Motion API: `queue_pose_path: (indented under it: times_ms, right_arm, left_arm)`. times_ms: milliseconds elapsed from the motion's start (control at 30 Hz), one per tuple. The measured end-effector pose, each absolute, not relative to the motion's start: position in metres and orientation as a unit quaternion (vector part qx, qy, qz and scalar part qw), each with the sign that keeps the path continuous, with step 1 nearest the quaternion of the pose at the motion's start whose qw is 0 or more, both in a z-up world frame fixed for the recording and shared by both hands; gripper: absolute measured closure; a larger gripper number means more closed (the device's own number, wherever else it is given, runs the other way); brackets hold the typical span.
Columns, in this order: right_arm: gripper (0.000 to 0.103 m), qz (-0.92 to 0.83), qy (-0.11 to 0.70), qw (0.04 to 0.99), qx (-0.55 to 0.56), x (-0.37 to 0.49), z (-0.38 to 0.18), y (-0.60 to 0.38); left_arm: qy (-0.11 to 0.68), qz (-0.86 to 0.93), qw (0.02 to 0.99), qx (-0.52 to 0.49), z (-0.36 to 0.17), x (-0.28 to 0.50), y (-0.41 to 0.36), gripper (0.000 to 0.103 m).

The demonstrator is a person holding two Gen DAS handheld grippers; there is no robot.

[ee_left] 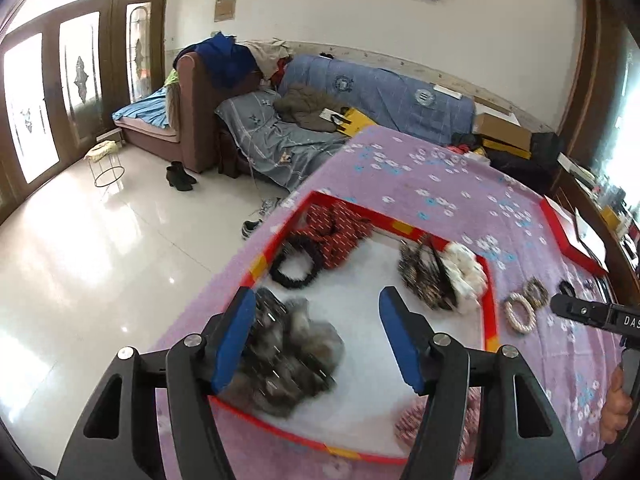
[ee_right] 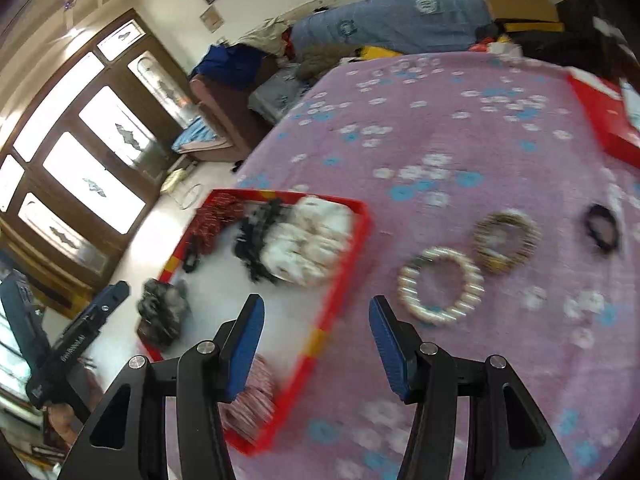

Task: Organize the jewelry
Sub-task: 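Lower the clips and bracelet into the red tray and open both tools, then move both tools over the bracelets lying on the bedspread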

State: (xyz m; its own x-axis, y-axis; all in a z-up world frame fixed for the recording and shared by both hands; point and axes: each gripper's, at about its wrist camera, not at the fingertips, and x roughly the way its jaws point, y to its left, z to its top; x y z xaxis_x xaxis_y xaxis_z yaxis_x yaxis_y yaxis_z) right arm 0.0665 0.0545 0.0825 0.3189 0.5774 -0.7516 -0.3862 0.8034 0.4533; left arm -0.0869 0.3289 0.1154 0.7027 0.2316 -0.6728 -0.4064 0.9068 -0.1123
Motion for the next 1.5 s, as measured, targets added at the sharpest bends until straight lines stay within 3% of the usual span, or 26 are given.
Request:
queue_pose_path:
  times_ms: [300,533,700,1267,1433,1500]
  right_arm:
    - [0.044,0.222,0.485,0.842,0.078,0.028,0.096,-0.055]
    - [0.043,0.139,0.444,0.884,0.046,0.003,0.139,-0.144]
    - [0.030,0.098,0.412,0.905,0.047,-0.011,0.160,-0.189]
    - [0.030,0.138,0.467,0.866,0.114,0.014,0.077,-0.173]
    - [0.037,0.160,0.476,0.856,0.122,0.035,0.061,-0.152]
    - [0.045,0.172,0.482,0.849,0.131,0.048,0.055,-0.144]
  left_arm:
    - [0.347,0.149,0.919,-0.113,0.120,-0.100,0.284,0.040]
    - [0.344,0.137,0.923,-0.099,0.131,-0.105,0.253,0.040]
    - [0.345,0.115,0.928,-0.085,0.135,-0.097,0.222,0.039]
    - [0.405,0.024,0.914,-0.010,0.099,-0.034,0.117,0.039]
    - [0.428,-0.005,0.903,-0.028,0.079,-0.001,0.100,0.040]
    - [0.435,-0.009,0.900,-0.029,0.070,0.013,0.096,0.040]
